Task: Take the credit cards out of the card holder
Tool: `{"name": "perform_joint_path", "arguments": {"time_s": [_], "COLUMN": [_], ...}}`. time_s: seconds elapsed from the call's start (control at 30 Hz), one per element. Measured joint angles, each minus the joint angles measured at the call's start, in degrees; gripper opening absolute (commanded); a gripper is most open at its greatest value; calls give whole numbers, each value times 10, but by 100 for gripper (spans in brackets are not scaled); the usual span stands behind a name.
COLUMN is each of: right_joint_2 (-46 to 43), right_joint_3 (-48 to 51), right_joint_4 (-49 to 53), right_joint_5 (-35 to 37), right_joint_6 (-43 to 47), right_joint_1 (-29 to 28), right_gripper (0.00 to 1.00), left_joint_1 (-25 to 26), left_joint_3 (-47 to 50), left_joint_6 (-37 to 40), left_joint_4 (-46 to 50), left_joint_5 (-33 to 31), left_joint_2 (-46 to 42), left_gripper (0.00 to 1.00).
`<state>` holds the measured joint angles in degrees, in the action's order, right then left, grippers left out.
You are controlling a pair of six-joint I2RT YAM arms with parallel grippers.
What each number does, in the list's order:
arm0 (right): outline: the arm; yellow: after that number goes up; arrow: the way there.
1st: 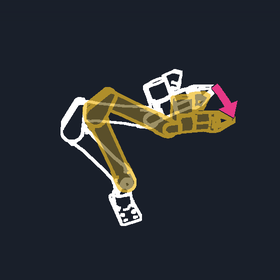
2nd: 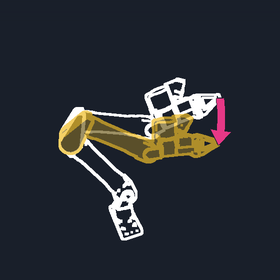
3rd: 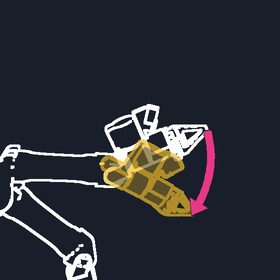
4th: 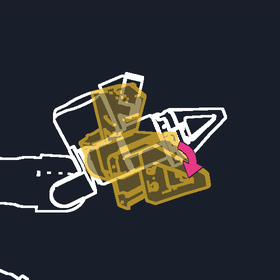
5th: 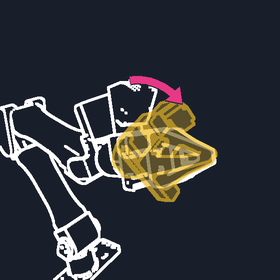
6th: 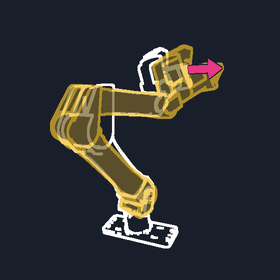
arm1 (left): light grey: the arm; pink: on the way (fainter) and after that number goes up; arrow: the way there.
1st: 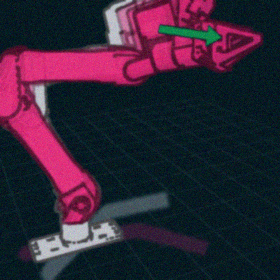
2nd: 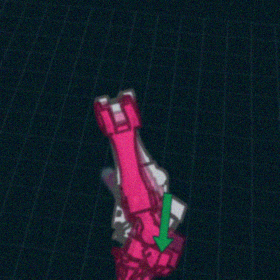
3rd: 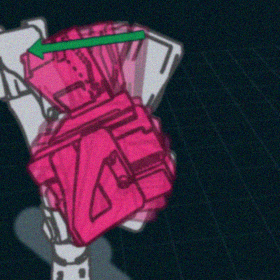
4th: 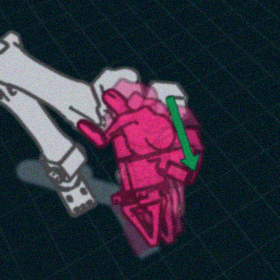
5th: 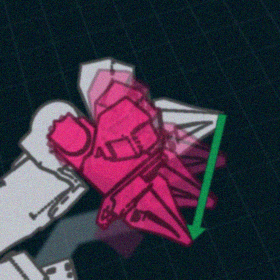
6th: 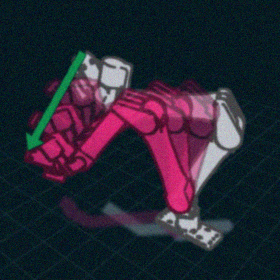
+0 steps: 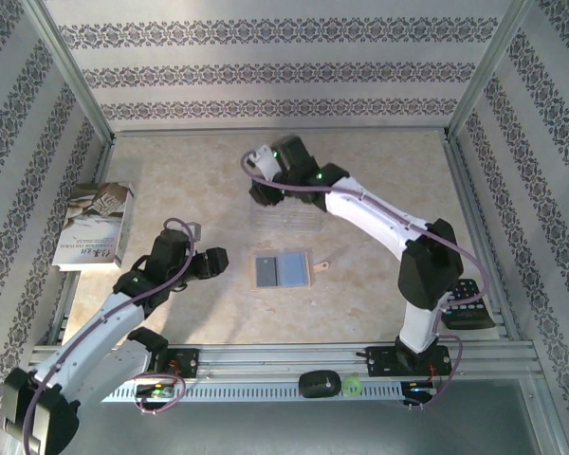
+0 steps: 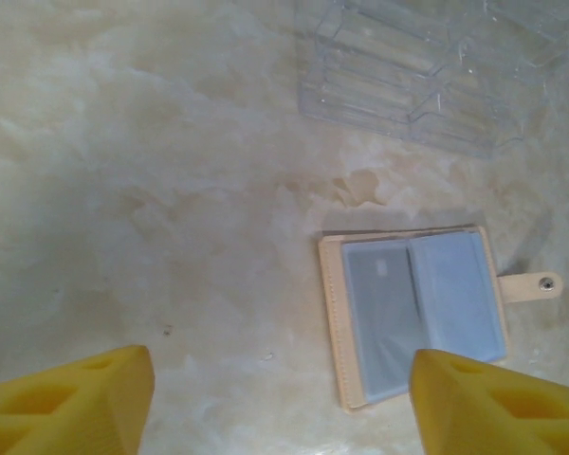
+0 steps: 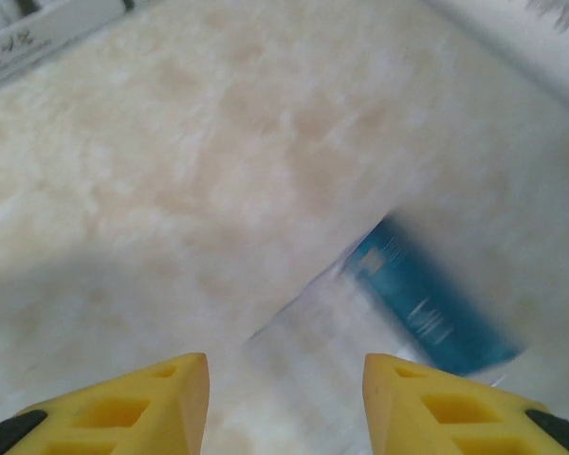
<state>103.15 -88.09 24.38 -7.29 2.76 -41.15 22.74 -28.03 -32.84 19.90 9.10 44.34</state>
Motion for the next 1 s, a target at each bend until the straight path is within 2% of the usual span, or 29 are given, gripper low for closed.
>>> {"name": "perform_joint_path", "arguments": {"time_s": [0.17,0.33,0.53,0.77,0.9,1.0], "right_joint_2": [3,13,49,78,92,92], "right_joint_3": [111,153,147,139,129,128], "right_joint_4": [41,71,71,74,75,75], "right_joint_5": [39,63,92,111,113,113], "right_joint_6": [-81,-121,-134,-133,-133,-131], "right_joint_1": [-80,-142,-168,-169,-173,-175], "right_gripper": [46,46,46,45,38,23], "left_joint_1": [0,-5,-7,-7,-8,-8], "left_joint_3": [10,23,35,35,35,35], "left_joint_6": [-7,-13,-20,-19,-20,-19], "left_joint_4": [-8,-24,-27,-27,-26,-26], "left_joint_5": [-10,-5,-1,-2,-2,-1], "left_joint_2": [-65,-84,-84,-93,-95,-95], "left_gripper": [100,100,97,94,88,83]}}
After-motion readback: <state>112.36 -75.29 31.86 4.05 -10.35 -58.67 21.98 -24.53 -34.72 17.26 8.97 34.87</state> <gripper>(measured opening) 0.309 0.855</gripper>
